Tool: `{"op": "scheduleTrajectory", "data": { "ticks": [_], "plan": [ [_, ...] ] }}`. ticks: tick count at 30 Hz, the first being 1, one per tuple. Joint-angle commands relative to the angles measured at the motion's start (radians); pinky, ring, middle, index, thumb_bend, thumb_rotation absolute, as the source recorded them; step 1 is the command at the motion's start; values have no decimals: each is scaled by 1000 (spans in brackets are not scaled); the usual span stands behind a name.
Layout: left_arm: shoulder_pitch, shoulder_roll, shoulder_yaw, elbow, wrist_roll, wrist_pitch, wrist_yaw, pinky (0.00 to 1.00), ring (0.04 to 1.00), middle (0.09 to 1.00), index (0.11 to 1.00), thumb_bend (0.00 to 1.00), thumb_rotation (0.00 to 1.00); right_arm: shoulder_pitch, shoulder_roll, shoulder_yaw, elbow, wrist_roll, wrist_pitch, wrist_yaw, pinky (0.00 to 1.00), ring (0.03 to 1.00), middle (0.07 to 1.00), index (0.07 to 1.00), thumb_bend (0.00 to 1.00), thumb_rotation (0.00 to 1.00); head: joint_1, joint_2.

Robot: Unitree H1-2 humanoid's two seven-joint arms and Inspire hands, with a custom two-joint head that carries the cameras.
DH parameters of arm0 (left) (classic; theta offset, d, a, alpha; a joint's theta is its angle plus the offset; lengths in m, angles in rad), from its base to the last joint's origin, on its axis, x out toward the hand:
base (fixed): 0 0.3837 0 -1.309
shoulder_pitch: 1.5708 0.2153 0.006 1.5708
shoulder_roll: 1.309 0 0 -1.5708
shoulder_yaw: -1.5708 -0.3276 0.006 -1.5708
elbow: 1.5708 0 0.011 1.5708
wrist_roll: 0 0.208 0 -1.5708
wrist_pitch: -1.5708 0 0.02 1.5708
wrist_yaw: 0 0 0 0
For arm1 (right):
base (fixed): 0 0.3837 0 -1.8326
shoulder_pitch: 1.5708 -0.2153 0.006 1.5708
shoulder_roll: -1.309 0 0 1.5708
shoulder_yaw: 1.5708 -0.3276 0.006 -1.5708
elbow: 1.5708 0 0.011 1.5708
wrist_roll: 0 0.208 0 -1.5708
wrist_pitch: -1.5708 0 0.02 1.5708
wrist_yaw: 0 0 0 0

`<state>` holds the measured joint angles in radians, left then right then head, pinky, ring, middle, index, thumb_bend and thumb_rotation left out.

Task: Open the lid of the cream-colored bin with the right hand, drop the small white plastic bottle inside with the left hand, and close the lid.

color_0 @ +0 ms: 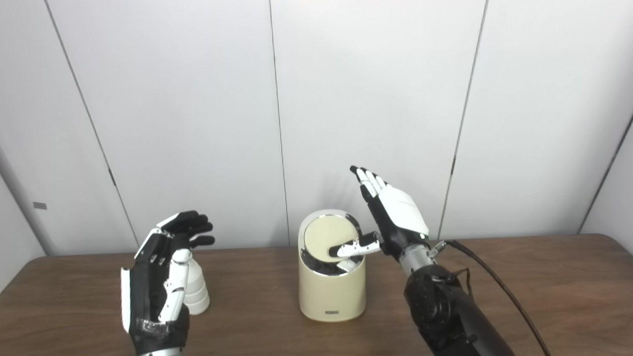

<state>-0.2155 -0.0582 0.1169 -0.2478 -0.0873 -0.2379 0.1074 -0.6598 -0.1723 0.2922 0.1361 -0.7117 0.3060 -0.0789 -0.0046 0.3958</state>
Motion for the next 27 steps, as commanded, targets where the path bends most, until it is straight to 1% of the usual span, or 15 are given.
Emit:
{"op": "scheduleTrajectory", "data": {
  "ticks": [1, 4, 7, 12, 17, 19, 22, 23, 24, 26, 27],
  "plan": [
    [-26, 2, -5, -41, 2, -8, -1, 581, 656, 666, 660, 313, 473, -5, 3, -24, -11, 14, -14, -16, 998, 1000, 1000, 987, 931, 540, 0, 2],
    [-24, 3, -4, -44, 3, -5, 0, 578, 655, 664, 657, 314, 470, 5, 8, -31, -26, 22, -12, -7, 995, 1000, 1000, 997, 896, 797, -3, 3],
    [-23, 5, -3, -48, 4, -1, -1, 577, 656, 666, 658, 308, 468, 12, 10, -35, -35, 30, -12, 3, 992, 1000, 1000, 1000, 883, 897, -3, 5],
    [-22, 7, -4, -48, 2, 4, -4, 578, 656, 668, 659, 308, 467, 18, 5, -38, -23, 37, -36, 0, 970, 1000, 1000, 994, 852, 970, -4, 5],
    [-20, 10, -8, -44, 11, 3, -9, 576, 655, 667, 657, 311, 471, 24, -1, -38, -23, 42, -51, -1, 966, 1000, 1000, 996, 849, 968, -5, 5],
    [-20, 10, -8, -44, 9, 4, -8, 575, 655, 666, 655, 309, 471, 27, -1, -44, -24, 59, -71, -2, 960, 1000, 1000, 995, 850, 975, -5, 6],
    [-19, 10, -9, -44, 2, 4, -9, 576, 655, 665, 656, 302, 467, 47, 10, -87, -39, 170, -145, 10, 950, 1000, 1000, 999, 825, 976, -3, 5],
    [-19, 10, -9, -44, 1, 3, -10, 578, 655, 665, 656, 301, 464, 55, 12, -98, -46, 193, -169, 7, 933, 1000, 1000, 1000, 831, 990, -3, 5],
    [-19, 11, -9, -44, 0, 3, -11, 579, 655, 665, 657, 300, 463, 64, 16, -110, -54, 218, -204, -5, 921, 999, 1000, 1000, 837, 995, -2, 7],
    [-20, 13, -9, -41, -3, 2, -13, 584, 658, 668, 660, 307, 465, 82, 24, -133, -70, 250, -267, -34, 942, 1000, 1000, 1000, 861, 1000, -4, 7],
    [-21, 13, -8, -40, -2, 2, -12, 585, 659, 668, 660, 311, 466, 92, 31, -147, -78, 271, -295, -46, 932, 998, 1000, 1000, 872, 1000, -4, 5]
  ]
}}
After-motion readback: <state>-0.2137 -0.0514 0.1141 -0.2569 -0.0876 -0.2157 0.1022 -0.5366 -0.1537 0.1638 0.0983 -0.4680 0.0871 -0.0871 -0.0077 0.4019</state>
